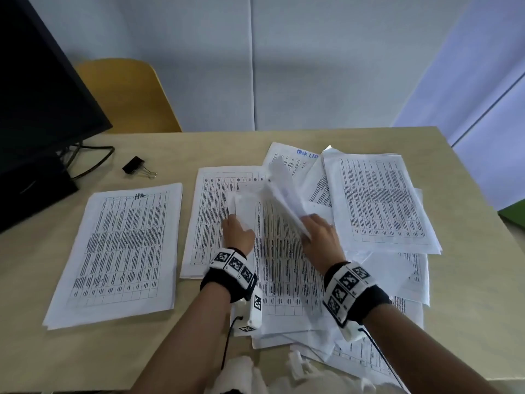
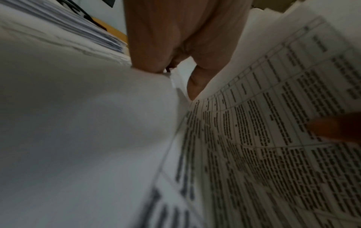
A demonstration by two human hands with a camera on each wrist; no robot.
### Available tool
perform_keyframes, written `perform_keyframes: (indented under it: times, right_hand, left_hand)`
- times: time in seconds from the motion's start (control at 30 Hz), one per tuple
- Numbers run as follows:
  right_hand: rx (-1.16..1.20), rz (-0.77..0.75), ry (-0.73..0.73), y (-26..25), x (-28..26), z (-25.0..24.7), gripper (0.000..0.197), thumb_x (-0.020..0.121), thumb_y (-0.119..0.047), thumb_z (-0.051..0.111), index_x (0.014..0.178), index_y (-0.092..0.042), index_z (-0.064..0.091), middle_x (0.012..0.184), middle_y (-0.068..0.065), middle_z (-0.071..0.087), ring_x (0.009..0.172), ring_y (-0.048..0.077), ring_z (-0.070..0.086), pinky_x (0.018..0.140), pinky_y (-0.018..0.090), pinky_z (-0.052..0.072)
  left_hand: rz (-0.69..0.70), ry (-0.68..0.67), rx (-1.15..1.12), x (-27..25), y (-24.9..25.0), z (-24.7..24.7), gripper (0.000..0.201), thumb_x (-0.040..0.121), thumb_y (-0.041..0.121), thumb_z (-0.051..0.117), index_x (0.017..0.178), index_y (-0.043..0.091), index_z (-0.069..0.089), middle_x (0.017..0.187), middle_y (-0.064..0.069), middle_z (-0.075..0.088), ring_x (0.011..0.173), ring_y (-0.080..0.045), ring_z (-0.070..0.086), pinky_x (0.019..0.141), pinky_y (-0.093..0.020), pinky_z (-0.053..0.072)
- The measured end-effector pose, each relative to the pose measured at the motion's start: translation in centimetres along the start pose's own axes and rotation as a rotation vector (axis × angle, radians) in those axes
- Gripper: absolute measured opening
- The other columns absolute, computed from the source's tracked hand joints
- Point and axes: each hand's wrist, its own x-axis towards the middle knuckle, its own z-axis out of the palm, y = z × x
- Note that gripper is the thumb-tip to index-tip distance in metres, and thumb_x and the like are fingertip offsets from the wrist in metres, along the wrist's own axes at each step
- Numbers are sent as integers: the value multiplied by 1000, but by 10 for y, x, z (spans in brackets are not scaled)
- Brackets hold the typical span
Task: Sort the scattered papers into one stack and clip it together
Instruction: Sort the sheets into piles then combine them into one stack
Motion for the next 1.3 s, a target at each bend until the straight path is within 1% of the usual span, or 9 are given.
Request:
perform_keyframes:
  times: [0.17,0.33,0.53,0.63,0.77,0.93,1.0,1.07,1.3]
  right_hand:
    - [269,47,-37,-23,0,-21,55,84,0,57,131,-17,35,87,-1,64,67,15,63,58,26,56]
    - [702,99,97,-35,18,-73,25,75,1,68,99,-6,63,78,-9,63,59,-9,62,52,7,48]
    - [859,-70,347,-61,29,-118,20,72,3,70,88,-7,63,69,-19,70,68,-1,67,60,16,53]
    - [886,-130,442,-71,27,-127,23,71,1,72,84,-15,61,72,-17,71,73,3,68,65,21,56]
    - [944,-81,460,-70,24,-115,49,68,-3,77,109,-7,51,108,16,64,101,22,65,79,33,57]
    - [724,-204,690,-77,24,-105,72,77,-3,69,131,-6,22,125,-11,31,118,-1,45,97,22,45]
    - [590,-234,746,-80,28,-105,61,84,-10,62,135,-13,28,128,-15,33,122,4,43,104,24,39]
    - [493,-232,744,-78,34,-107,39,90,-11,53,128,-9,44,119,-1,48,109,-20,40,95,3,32]
    - [583,-115,688,-65,37,-94,36,96,-3,29,131,-4,37,127,-5,44,117,-14,40,101,8,32]
  left_hand:
    - [-88,15,-364,3,2,-6,64,88,20,62,136,5,23,143,-17,34,128,-32,41,105,-33,35]
    - [-175,-39,-659,10,12,-30,70,80,57,57,127,6,47,115,-10,60,89,-23,57,85,-36,48]
    - [352,-73,-966,-15,70,-84,30,88,2,56,118,-1,55,108,-8,65,99,-20,61,101,-37,43]
    - [587,-75,-968,-29,87,-103,20,76,18,71,93,13,62,81,11,73,85,-4,65,94,-32,47]
    - [597,-61,-973,-31,79,-104,65,35,53,84,83,17,60,67,16,71,71,5,66,72,-12,51]
    - [529,-38,-937,-27,69,-93,16,80,5,68,88,15,59,68,14,72,70,4,68,66,-11,53]
    - [530,-37,-902,-27,70,-94,16,84,0,61,87,15,60,68,13,73,70,3,69,66,-13,53]
    - [551,-48,-910,-26,73,-94,13,85,0,59,87,13,60,70,11,73,72,0,69,68,-16,55]
    - [536,-23,-952,-15,64,-81,61,61,63,73,92,13,56,93,-8,55,93,-19,50,89,-35,40]
